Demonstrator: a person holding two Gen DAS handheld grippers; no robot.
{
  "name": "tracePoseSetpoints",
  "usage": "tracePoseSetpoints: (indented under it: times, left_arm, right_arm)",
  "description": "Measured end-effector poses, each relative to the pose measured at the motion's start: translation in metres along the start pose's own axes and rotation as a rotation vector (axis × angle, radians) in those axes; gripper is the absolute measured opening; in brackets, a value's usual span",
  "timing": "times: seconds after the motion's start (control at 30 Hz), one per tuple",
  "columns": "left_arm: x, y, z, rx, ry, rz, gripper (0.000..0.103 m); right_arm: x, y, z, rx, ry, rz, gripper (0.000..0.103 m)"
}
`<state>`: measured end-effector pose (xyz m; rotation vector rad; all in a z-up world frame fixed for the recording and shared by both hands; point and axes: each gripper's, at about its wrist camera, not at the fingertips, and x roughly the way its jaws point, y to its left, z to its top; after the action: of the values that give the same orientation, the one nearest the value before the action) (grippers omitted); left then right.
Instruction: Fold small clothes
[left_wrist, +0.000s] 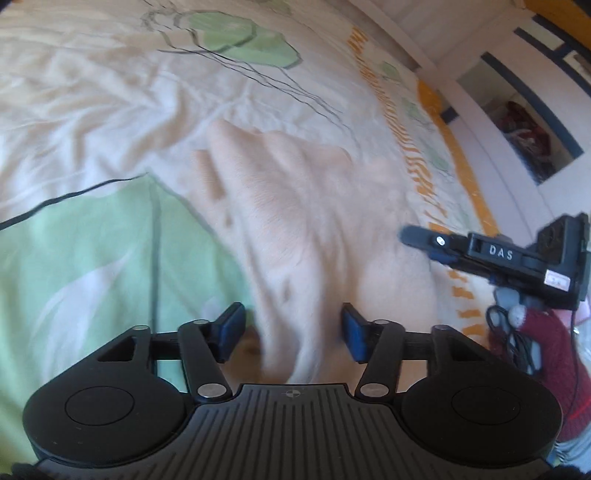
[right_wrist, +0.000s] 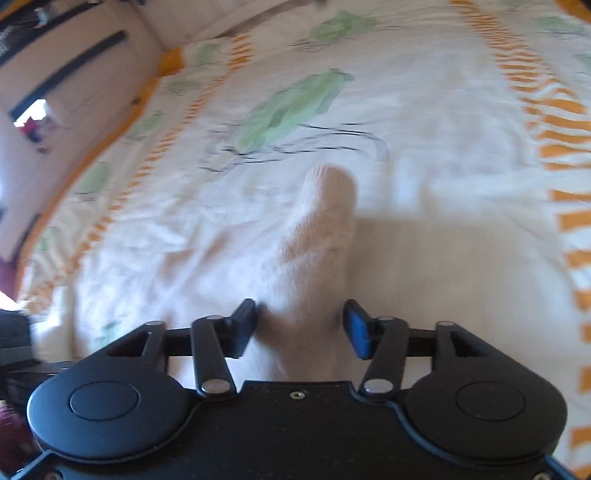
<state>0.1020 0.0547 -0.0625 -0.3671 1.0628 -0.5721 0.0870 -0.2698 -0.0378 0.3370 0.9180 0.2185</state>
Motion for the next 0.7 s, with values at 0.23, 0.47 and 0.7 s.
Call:
tracePoseSetpoints:
  times: [0.23,0.47,0.7]
  left_arm:
    - [-0.027,-0.016,-0.018,0.103,-0.036,0.173,0.068]
    - [-0.061,-0.066,-0.004,0.260,-0.263,0.277,0.072]
    - [0.002,-0.059,0.020,0.278,-0.214,0.426,0.072]
  right_arm:
    - [-0.010,-0.012,-0.016,0.069,-0.053,-0.028,0.081]
    - [-0.030,0.014,-0.005,-0.023,-0.214,-0.046,0.096]
    - [0.016,0.027,0.012,-0.096,-0.173,-0.163,0.096]
